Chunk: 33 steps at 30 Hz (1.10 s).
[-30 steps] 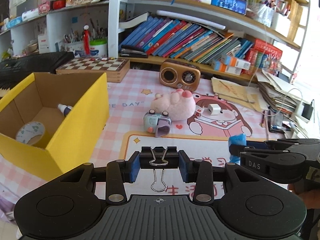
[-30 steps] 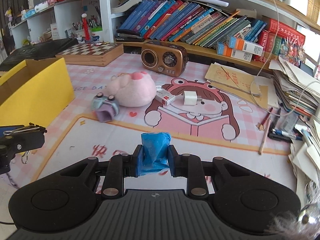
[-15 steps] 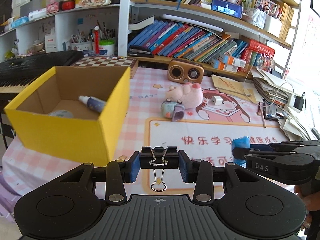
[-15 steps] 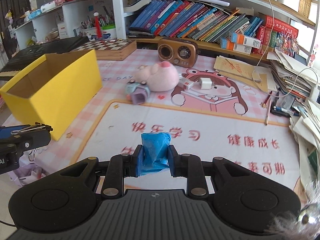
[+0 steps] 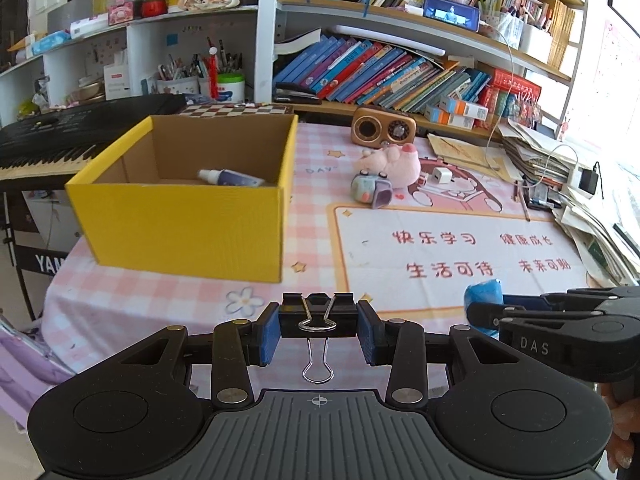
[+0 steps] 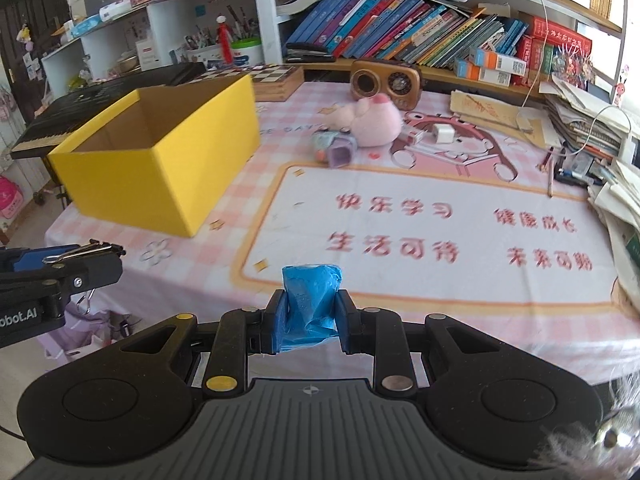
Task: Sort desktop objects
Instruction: 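Lift the binder clip and blue bag with both tools toward the box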
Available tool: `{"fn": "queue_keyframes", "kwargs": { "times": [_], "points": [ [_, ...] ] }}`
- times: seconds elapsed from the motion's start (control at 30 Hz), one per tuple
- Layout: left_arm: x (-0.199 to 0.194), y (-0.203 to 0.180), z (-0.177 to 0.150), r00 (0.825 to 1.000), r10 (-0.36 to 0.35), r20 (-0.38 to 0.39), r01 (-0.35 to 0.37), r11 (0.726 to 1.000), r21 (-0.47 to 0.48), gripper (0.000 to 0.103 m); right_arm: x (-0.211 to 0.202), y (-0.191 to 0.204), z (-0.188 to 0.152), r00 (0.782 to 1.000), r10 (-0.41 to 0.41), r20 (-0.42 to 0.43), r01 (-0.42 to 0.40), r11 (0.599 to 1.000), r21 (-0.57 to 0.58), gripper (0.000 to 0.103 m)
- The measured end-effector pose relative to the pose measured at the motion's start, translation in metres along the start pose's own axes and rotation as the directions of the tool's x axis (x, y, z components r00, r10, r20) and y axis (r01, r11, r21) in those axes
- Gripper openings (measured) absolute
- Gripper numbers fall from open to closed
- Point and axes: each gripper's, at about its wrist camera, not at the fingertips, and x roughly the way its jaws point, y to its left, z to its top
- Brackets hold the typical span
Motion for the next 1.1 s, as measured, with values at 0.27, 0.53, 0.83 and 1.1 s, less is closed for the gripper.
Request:
{"fn": "queue_keyframes", "kwargs": {
  "times": [0.27,0.53,0.83,1.1],
  "points": [
    [-0.023,0.028,-0.016,1.0,0.008,0.005,-0.008,1.0,-0.004,0.038,-0.013,0.04,-0.017,1.0,0.02,0.006,-0.02,1.0,-0.006,0.024],
    [-0.038,0.053,-0.027,0.999,0.032,0.01,-0.031,0.999,-0.034,0.038,-0.017,0.073,-0.024,0.999,0.054,-0.001,-0.054,0.998,-0.039,0.023],
    [-0.047,0.075,-0.034,0.998,0.053,0.013,-0.052,0.996,-0.07,0.038,-0.015,0.099,-0.023,0.996,0.084,-0.009,-0.085,0.993,-0.085,0.023],
    [-0.05,0.093,-0.036,0.998,0.067,0.018,-0.064,0.993,-0.101,0.038,-0.011,0.119,-0.019,0.995,0.102,-0.016,-0.103,0.987,-0.12,0.023]
  ]
}}
